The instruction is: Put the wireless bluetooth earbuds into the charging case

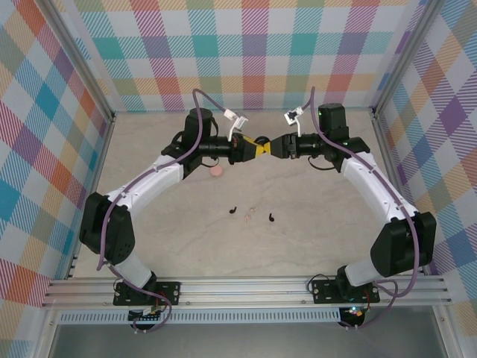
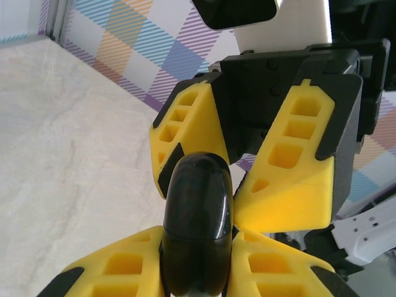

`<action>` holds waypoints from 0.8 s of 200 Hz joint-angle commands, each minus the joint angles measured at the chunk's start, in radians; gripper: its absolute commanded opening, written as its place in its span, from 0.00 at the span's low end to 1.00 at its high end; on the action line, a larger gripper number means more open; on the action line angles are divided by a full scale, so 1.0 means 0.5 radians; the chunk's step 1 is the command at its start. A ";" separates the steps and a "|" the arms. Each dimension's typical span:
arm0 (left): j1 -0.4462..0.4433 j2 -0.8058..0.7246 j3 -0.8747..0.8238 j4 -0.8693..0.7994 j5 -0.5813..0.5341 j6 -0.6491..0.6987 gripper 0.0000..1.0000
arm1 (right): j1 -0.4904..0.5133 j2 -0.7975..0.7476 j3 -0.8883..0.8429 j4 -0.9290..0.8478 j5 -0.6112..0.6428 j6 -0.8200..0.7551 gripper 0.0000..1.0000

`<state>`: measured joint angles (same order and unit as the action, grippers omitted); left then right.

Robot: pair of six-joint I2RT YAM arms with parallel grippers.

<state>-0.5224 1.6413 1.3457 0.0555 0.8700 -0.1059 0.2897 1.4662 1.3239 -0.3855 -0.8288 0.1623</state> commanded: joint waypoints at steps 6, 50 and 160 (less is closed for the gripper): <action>-0.060 -0.095 -0.091 0.218 -0.001 0.302 0.13 | 0.068 -0.156 0.001 -0.128 0.064 -0.097 0.49; -0.060 -0.166 -0.246 0.405 0.025 0.471 0.14 | 0.068 -0.288 -0.037 -0.251 0.201 -0.137 0.51; -0.070 -0.199 -0.354 0.636 0.161 0.432 0.14 | 0.078 -0.342 -0.040 -0.420 0.261 -0.246 0.57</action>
<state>-0.5442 1.5795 1.1801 0.3183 0.8993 0.0978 0.3206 1.2911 1.3041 -0.5720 -0.6987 0.0708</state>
